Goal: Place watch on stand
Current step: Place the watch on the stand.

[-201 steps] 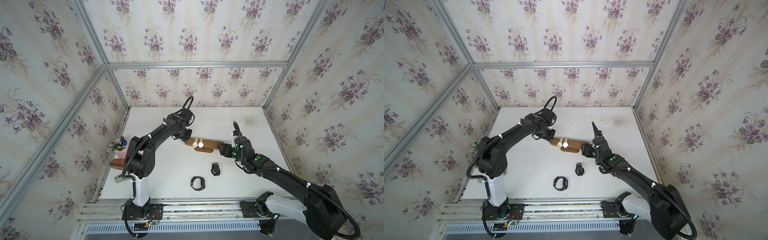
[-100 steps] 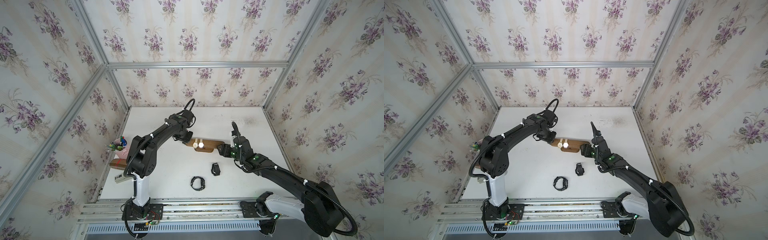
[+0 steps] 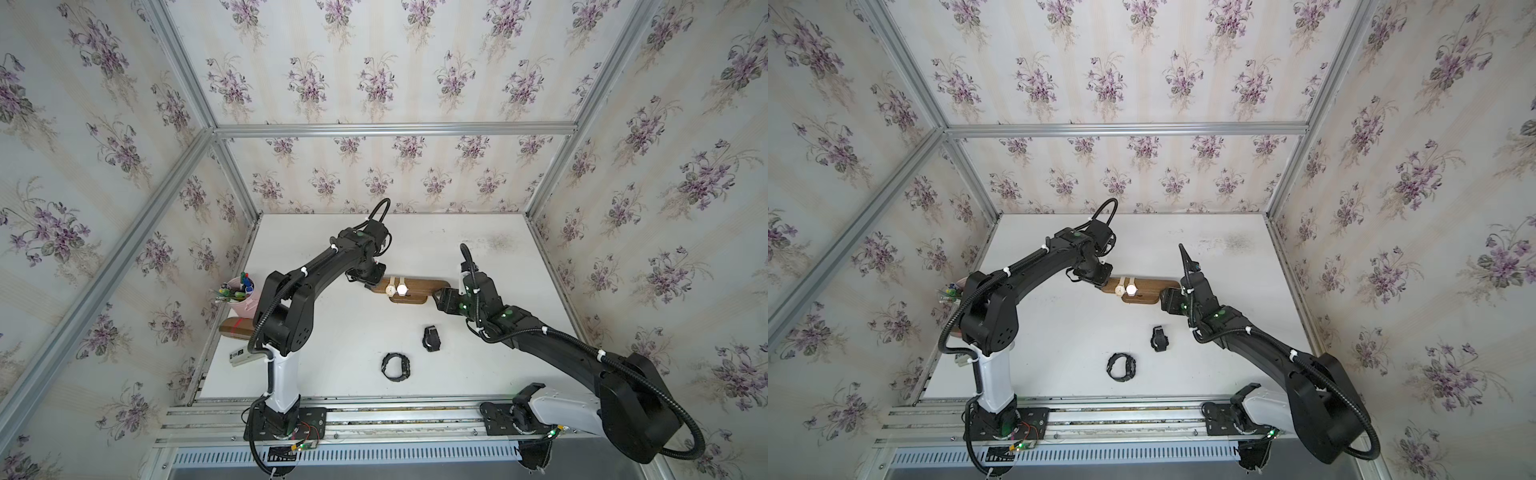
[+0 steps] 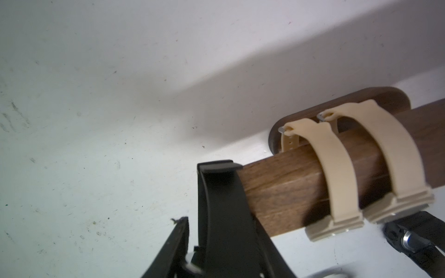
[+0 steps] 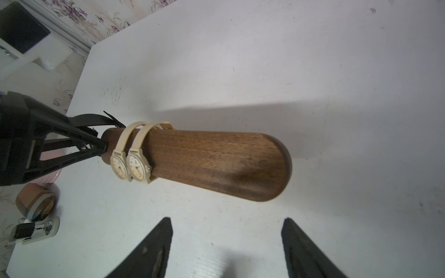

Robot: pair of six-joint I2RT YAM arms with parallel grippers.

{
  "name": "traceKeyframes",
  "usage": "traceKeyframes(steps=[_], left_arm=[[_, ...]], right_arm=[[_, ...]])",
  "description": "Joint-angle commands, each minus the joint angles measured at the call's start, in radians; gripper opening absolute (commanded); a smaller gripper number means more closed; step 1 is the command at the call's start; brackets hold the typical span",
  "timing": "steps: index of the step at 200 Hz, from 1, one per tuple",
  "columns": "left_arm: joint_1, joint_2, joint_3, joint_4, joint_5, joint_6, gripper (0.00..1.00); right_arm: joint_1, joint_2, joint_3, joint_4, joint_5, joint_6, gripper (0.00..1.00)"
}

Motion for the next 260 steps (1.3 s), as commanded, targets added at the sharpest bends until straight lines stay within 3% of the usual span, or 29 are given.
traceKeyframes(steps=[1,61,141,260], left_arm=[[-0.003,0.008,0.001,-0.023,0.031,0.008,0.37],[-0.002,0.004,0.008,-0.020,0.032,0.008,0.38],[-0.018,0.015,0.020,-0.026,0.019,0.004,0.41],[-0.036,0.028,0.047,-0.028,0.041,0.003,0.48]], right_arm=[[-0.034,0.022,0.009,0.048,-0.025,0.017,0.74],[-0.102,0.030,0.014,0.099,-0.100,0.002,0.79],[-0.103,0.102,0.029,0.055,-0.060,-0.035,0.79],[-0.089,0.121,0.013,0.088,-0.111,-0.031,0.63]])
